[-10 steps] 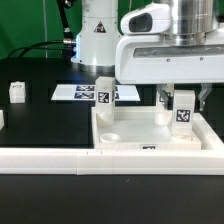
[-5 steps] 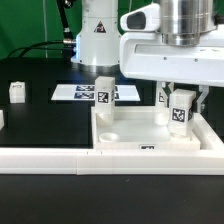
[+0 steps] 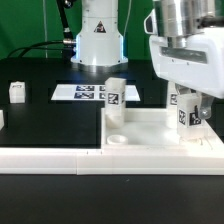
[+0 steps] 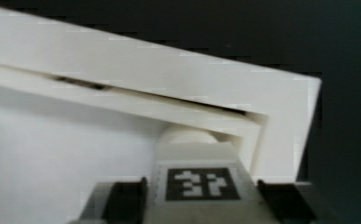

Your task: Assemble square table

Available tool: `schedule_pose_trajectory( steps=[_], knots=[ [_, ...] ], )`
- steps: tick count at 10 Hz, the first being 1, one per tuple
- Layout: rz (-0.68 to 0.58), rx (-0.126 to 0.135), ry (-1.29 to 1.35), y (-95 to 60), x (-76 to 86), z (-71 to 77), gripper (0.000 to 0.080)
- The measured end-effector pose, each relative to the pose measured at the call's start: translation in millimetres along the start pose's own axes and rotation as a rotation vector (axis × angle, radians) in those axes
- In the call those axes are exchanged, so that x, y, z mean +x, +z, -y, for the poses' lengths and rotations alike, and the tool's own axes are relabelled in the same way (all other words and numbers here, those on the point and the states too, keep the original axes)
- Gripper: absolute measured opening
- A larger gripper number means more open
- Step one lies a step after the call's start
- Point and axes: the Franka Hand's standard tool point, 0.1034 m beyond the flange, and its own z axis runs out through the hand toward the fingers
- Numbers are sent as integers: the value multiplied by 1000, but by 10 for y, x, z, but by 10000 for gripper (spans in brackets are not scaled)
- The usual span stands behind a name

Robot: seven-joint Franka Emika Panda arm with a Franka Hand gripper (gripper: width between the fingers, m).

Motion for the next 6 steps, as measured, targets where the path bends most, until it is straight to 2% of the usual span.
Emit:
schedule_pose_trajectory(
  steps=[1, 3, 4, 5, 6],
  knots=[
    [12, 13, 96, 6, -19, 13, 291],
    [11, 13, 87, 8, -25, 13, 291],
    [11, 13, 67, 9, -23, 12, 376],
    [11, 10, 62, 8, -28, 12, 511],
    [19, -96, -143, -1, -90, -65, 511]
  ],
)
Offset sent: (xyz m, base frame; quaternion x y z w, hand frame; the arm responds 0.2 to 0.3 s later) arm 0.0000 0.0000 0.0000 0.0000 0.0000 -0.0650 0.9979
